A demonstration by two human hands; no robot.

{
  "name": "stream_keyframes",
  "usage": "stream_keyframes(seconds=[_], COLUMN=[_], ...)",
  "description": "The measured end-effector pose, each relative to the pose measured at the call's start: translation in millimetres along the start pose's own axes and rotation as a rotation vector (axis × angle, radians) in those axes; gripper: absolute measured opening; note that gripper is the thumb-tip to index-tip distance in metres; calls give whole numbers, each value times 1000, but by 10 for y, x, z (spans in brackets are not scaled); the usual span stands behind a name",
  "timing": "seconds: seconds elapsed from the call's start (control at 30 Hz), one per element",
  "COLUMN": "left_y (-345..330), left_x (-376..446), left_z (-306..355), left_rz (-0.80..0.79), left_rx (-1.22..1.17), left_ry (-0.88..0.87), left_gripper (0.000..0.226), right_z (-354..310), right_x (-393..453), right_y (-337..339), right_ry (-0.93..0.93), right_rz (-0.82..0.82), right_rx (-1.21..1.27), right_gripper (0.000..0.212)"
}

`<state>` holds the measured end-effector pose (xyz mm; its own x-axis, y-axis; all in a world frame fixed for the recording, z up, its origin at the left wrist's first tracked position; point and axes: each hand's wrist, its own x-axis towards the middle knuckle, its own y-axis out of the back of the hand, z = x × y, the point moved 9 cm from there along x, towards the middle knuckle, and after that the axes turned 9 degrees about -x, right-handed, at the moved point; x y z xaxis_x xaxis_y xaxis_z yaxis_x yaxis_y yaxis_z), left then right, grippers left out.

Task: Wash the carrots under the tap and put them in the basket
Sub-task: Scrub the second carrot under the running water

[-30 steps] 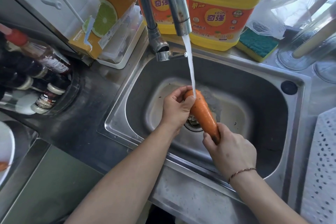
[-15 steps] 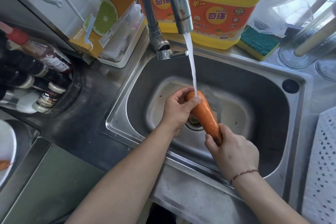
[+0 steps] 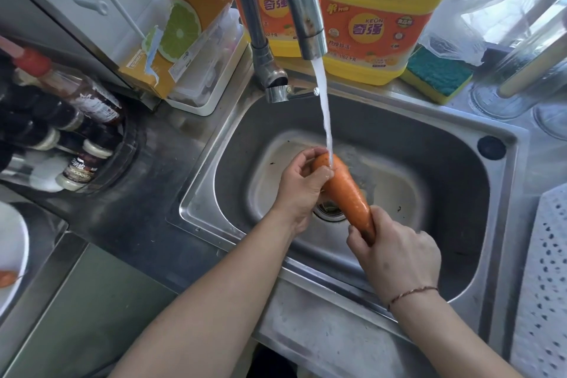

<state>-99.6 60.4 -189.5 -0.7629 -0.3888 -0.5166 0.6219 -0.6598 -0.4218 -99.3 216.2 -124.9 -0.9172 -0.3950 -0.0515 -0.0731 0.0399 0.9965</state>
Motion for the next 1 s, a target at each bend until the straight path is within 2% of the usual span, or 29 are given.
stream_keyframes(seconds=[0.17, 0.33, 0.53, 0.63, 0.77, 0.9, 1.0], left_y=[-10, -33, -16, -26, -17, 56, 164], left_x=[-8, -23, -14, 13, 49, 77, 81], left_z=[89, 70, 112, 73, 25, 122, 108], left_rz=[110, -7, 97, 22, -40, 156, 318], left_rx=[72, 104, 117, 75, 36, 69, 47], left_ry=[-68, 1, -44, -11, 0, -125, -101], left_gripper=[29, 33, 29, 30, 33, 16, 25], right_z=[-13, 34, -28, 50, 63, 5, -14], right_x=[-16, 2, 14, 35, 23, -8, -39], right_y=[-36, -39, -42, -17, 7, -8, -19], right_ry=[6, -23, -6, -55, -50, -19, 6], right_rz=[23, -14, -8, -97, -50, 62, 102], right_rx=[-31, -14, -45, 19, 83, 98, 114], right_gripper=[27, 27, 26, 29, 24, 25, 29])
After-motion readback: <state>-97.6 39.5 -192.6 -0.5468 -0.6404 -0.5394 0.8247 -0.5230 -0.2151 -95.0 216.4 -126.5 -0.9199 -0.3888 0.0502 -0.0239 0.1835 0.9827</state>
